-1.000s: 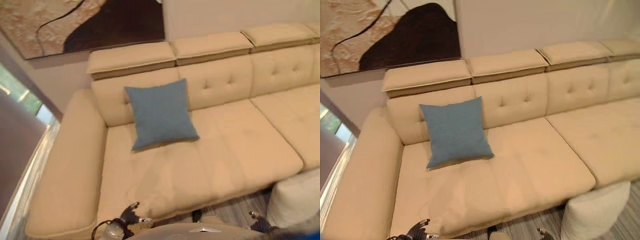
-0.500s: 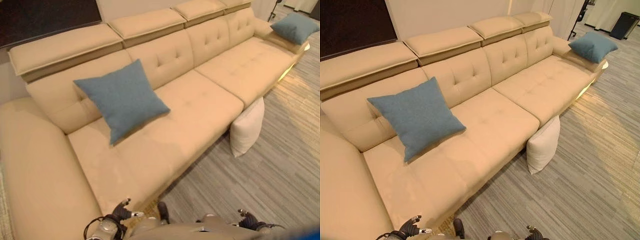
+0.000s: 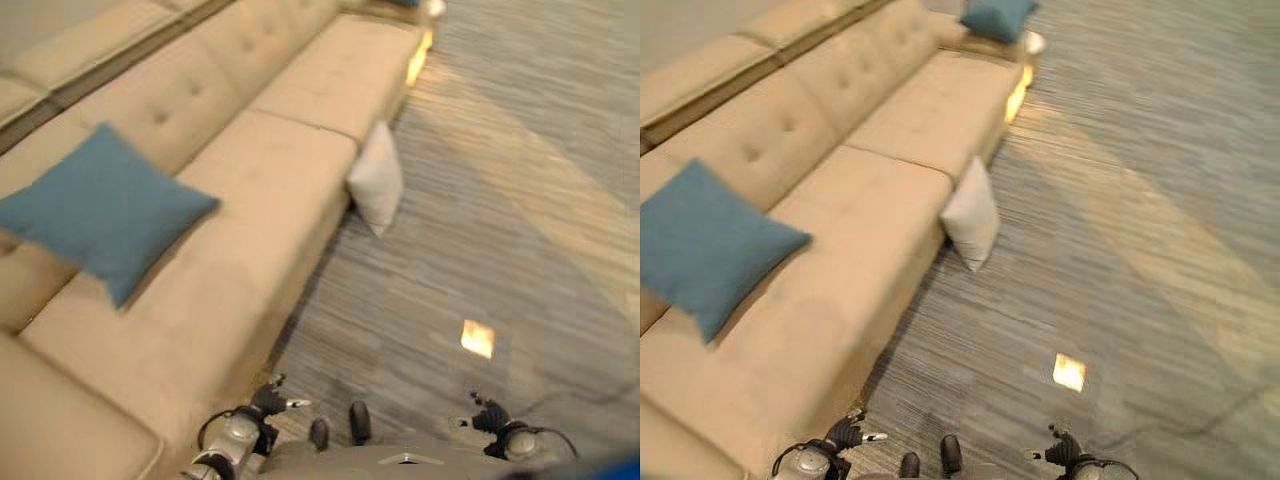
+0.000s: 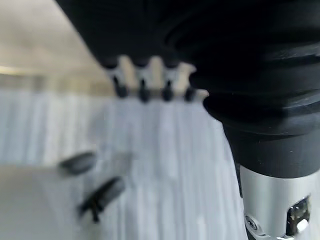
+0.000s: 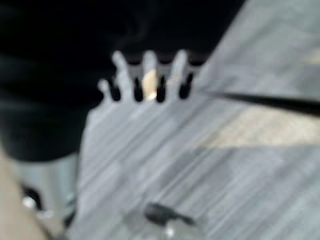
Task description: Pick up all the scattered cushions and arrange them neatly on the sofa.
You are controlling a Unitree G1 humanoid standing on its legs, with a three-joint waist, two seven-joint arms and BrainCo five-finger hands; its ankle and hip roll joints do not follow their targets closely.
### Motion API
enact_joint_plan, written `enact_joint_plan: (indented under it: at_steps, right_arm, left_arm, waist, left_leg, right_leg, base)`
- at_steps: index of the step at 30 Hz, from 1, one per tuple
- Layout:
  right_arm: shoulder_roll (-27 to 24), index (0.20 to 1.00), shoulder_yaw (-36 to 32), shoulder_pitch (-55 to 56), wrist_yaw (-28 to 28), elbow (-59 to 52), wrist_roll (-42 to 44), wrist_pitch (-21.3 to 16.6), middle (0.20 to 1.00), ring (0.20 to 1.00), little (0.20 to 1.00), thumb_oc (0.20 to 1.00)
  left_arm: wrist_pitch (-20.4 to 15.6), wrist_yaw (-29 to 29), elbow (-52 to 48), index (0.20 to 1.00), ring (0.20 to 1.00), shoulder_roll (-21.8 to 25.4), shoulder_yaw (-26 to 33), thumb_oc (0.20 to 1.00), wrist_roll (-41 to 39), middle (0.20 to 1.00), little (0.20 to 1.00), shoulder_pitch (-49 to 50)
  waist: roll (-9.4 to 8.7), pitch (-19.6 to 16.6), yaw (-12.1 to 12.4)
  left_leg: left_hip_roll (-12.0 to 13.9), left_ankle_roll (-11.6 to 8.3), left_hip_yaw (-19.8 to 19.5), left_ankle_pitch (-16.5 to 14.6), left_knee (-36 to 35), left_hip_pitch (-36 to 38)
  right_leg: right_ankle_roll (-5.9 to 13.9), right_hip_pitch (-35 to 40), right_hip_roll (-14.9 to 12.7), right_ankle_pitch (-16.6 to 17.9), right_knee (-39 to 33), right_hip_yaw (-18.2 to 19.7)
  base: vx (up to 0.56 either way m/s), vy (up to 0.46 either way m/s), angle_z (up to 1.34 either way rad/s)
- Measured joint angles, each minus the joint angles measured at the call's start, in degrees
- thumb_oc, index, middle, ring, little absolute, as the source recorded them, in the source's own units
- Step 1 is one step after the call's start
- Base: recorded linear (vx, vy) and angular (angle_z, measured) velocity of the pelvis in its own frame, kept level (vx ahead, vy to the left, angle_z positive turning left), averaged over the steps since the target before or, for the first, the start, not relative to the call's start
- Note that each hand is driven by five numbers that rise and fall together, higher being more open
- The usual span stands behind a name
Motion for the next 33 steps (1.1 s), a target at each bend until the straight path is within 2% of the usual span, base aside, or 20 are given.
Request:
enact_joint_plan:
  at_steps: [1,2,5,6,7,9,10,11,12,13,14,19,20,23,24,26,27,29,31,33]
  right_arm:
    - [0.0,1.000,-0.2,-0.5,-0.2,-0.2,0.4,0.0,1.000,1.000,1.000,1.000]
    - [0.8,1.000,-0.1,-0.5,-0.3,0.3,0.6,0.3,1.000,1.000,1.000,1.000]
    - [1.6,1.000,-0.1,-0.6,-0.4,-0.5,1.3,0.2,1.000,1.000,1.000,1.000]
    - [1.7,1.000,-0.1,-0.6,-0.4,-0.9,1.6,0.2,1.000,1.000,1.000,1.000]
    - [1.9,1.000,-0.1,-1.4,-0.4,-1.2,1.7,0.3,1.000,1.000,1.000,1.000]
    - [1.9,1.000,0.0,-1.7,-0.4,-1.4,1.6,0.6,1.000,1.000,1.000,1.000]
    - [1.9,1.000,0.0,-1.5,-0.5,-1.6,1.6,0.5,1.000,1.000,1.000,1.000]
    - [1.9,1.000,0.2,-1.4,-0.6,-1.7,1.5,0.5,1.000,1.000,1.000,1.000]
    - [2.1,1.000,0.4,-1.1,-0.6,-1.6,1.4,0.5,1.000,1.000,1.000,1.000]
    - [2.4,1.000,0.5,-1.2,-0.6,-1.7,1.4,0.5,1.000,1.000,1.000,1.000]
    - [2.2,1.000,0.5,-1.2,-0.7,-1.7,1.5,0.5,1.000,1.000,1.000,1.000]
    - [1.8,1.000,0.4,-0.1,-1.0,-1.7,1.5,0.5,1.000,1.000,1.000,1.000]
    - [1.7,1.000,0.4,0.3,-1.0,-1.7,1.5,0.5,1.000,1.000,1.000,1.000]
    - [1.7,1.000,0.4,1.3,-1.0,-2.2,1.9,0.4,1.000,1.000,1.000,1.000]
    - [1.4,1.000,0.3,1.8,-1.1,-2.2,2.6,0.4,1.000,1.000,1.000,1.000]
    - [1.0,1.000,0.3,2.0,-1.2,-2.1,3.3,0.3,1.000,1.000,1.000,1.000]
    - [0.6,1.000,0.6,2.2,-1.2,-2.4,3.4,-0.1,1.000,1.000,1.000,1.000]
    - [0.3,1.000,0.6,2.6,-1.3,-2.3,3.5,0.0,1.000,1.000,1.000,1.000]
    - [0.2,1.000,0.6,2.5,-1.3,-2.3,3.7,-0.1,1.000,1.000,1.000,1.000]
    - [0.2,1.000,1.2,1.6,-1.5,-2.2,3.8,0.0,1.000,1.000,1.000,1.000]
  left_arm:
    - [0.0,0.0,0.1,1.000,1.000,-0.2,-0.1,1.000,0.0,1.000,1.000,-0.6]
    - [-0.1,0.1,-0.5,1.000,1.000,-0.2,-0.4,1.000,0.0,1.000,1.000,-1.5]
    - [0.2,0.0,-0.4,1.000,1.000,0.3,-0.7,1.000,-0.1,1.000,1.000,-1.5]
    - [0.2,0.1,-0.6,1.000,1.000,0.5,-0.7,1.000,-0.1,1.000,1.000,-1.7]
    - [0.2,0.2,-0.7,1.000,1.000,0.6,-0.5,1.000,-0.3,1.000,1.000,-2.1]
    - [0.4,0.2,-1.1,1.000,1.000,0.6,0.0,1.000,-0.4,1.000,1.000,-2.4]
    - [0.4,0.3,-1.2,1.000,1.000,0.7,0.0,1.000,-0.4,1.000,1.000,-2.1]
    - [0.4,0.3,-1.2,1.000,1.000,1.3,0.7,1.000,-0.4,1.000,1.000,-1.1]
    - [0.5,0.2,-1.2,1.000,1.000,1.9,0.7,1.000,-0.4,1.000,1.000,-0.5]
    - [0.6,0.2,-1.1,1.000,1.000,2.6,0.7,1.000,-0.4,1.000,1.000,0.0]
    - [0.6,0.2,-0.4,1.000,1.000,2.9,0.5,1.000,-0.4,1.000,1.000,0.2]
    - [0.5,0.1,-0.4,1.000,1.000,2.6,0.5,1.000,-0.8,1.000,1.000,0.8]
    - [0.5,0.1,-0.3,1.000,1.000,2.6,0.5,1.000,-1.2,1.000,1.000,0.5]
    - [0.5,0.1,0.3,1.000,1.000,2.5,0.5,1.000,-2.8,1.000,1.000,-0.5]
    - [0.4,0.2,0.4,1.000,1.000,2.3,0.6,1.000,-2.9,1.000,1.000,-0.8]
    - [0.3,0.2,0.0,1.000,1.000,2.1,0.6,1.000,-3.6,1.000,1.000,-1.1]
    - [0.4,0.2,0.0,1.000,1.000,2.0,0.5,1.000,-3.6,1.000,1.000,-1.0]
    - [0.3,0.3,0.0,1.000,1.000,1.7,0.5,1.000,-3.6,1.000,1.000,-1.4]
    - [0.4,0.3,0.0,1.000,1.000,1.7,1.1,1.000,-4.2,1.000,1.000,-1.3]
    - [0.3,0.5,0.3,1.000,1.000,1.6,1.6,1.000,-4.6,1.000,1.000,-1.7]
  waist:
    - [1.11,0.3,-0.1]
    - [0.35,1.2,0.9]
    - [-0.62,2.9,1.0]
    - [-0.53,3.2,1.0]
    - [0.46,4.4,2.4]
    - [1.21,5.1,3.6]
    - [1.42,5.1,4.3]
    - [0.86,4.9,4.2]
    - [0.32,4.9,4.5]
    - [-0.14,4.9,4.4]
    - [0.01,4.8,4.2]
    - [0.27,3.7,4.6]
    - [0.16,3.7,4.6]
    - [-1.02,2.9,4.3]
    - [-1.43,2.6,4.4]
    - [-1.77,2.5,4.4]
    - [-1.49,2.1,4.2]
    - [-1.51,2.1,4.4]
    - [-1.62,2.1,4.6]
    - [-1.60,2.1,5.5]
  left_leg:
    - [1.4,0.37,1.7,-0.1,-1.5,0.0]
    - [1.7,0.43,5.2,0.5,-1.5,-0.3]
    - [1.4,1.54,10.0,-0.4,-0.2,-1.0]
    - [1.9,1.99,11.1,-0.5,0.4,-1.8]
    - [3.4,3.05,13.9,-0.4,0.9,-3.0]
    - [4.6,3.50,16.6,0.2,1.1,-3.2]
    - [4.9,3.49,16.9,-0.2,1.3,-3.2]
    - [5.1,3.25,17.7,-0.4,1.1,-2.8]
    - [5.2,2.98,17.9,-0.3,1.1,-2.4]
    - [5.4,2.58,17.8,-0.2,1.3,-2.4]
    - [6.1,1.84,17.5,0.4,1.3,-2.3]
    - [10.0,-1.53,17.7,0.1,5.4,-4.1]
    - [10.3,-2.23,17.2,-0.4,7.4,-4.8]
    - [10.7,-4.79,13.8,1.6,15.5,-8.8]
    - [10.8,-6.85,12.4,4.1,19.6,-10.7]
    - [11.2,-6.89,12.0,4.2,23.7,-13.1]
    - [11.2,-6.74,11.9,4.0,22.8,-14.1]
    - [10.9,-6.73,13.7,4.0,18.2,-14.9]
    - [11.3,-6.19,15.7,4.5,12.7,-15.5]
    - [10.9,-6.94,16.0,5.6,1.1,-15.5]
  right_leg:
    - [-0.58,-1.0,0.6,-0.5,0.3,-1.5]
    - [0.98,-4.6,0.5,-2.7,2.9,-3.2]
    - [2.40,-7.9,-0.6,-2.9,6.0,-5.7]
    - [3.63,-8.9,-0.8,-3.8,6.6,-6.7]
    - [3.83,-11.5,-1.8,-4.9,11.0,-12.5]
    - [2.45,-12.8,-7.0,-6.8,17.0,-24.5]
    - [3.53,-12.5,-10.2,-7.6,19.9,-27.6]
    - [5.35,-10.1,-15.5,-9.6,23.1,-28.4]
    - [6.78,-9.0,-16.1,-10.6,23.0,-27.2]
    - [7.91,-7.9,-15.5,-11.9,21.3,-25.6]
    - [5.59,-6.8,-14.2,-11.6,19.3,-25.1]
    - [1.88,-7.3,-10.7,-13.0,19.9,-24.5]
    - [1.00,-7.2,-10.5,-13.6,20.5,-24.4]
    - [-1.06,-6.9,-11.1,-15.3,21.3,-24.6]
    - [-1.55,-5.7,-11.2,-15.3,20.6,-24.6]
    - [-1.73,-3.9,-11.2,-14.7,19.0,-25.6]
    - [-2.81,-3.0,-10.8,-15.4,17.9,-25.9]
    - [-2.92,-1.9,-9.8,-15.5,15.6,-26.0]
    - [-1.33,-0.9,-8.4,-14.0,13.4,-26.7]
    - [-0.66,2.4,-4.9,-13.4,8.1,-26.3]
  base:
    - [-0.09,0.134,-1.19]
    - [-0.11,0.103,-1.26]
    - [-0.14,0.044,-1.12]
    - [-0.15,-0.009,-1.03]
    - [-0.05,-0.011,-0.81]
    - [-0.03,-0.016,-0.75]
    - [-0.02,-0.046,-0.57]
    - [-0.03,-0.075,-0.57]
    - [-0.03,-0.066,-0.34]
    - [-0.03,-0.130,-0.20]
    - [-0.02,-0.143,-0.10]
    - [0.05,-0.174,-0.12]
    - [0.05,-0.170,0.03]
    - [0.06,-0.149,0.22]
    - [0.10,-0.107,0.24]
    - [0.16,-0.058,0.17]
    - [0.19,-0.052,0.24]
    - [0.20,-0.010,0.20]
    - [0.30,0.017,-0.03]
    - [0.46,0.071,-0.18]
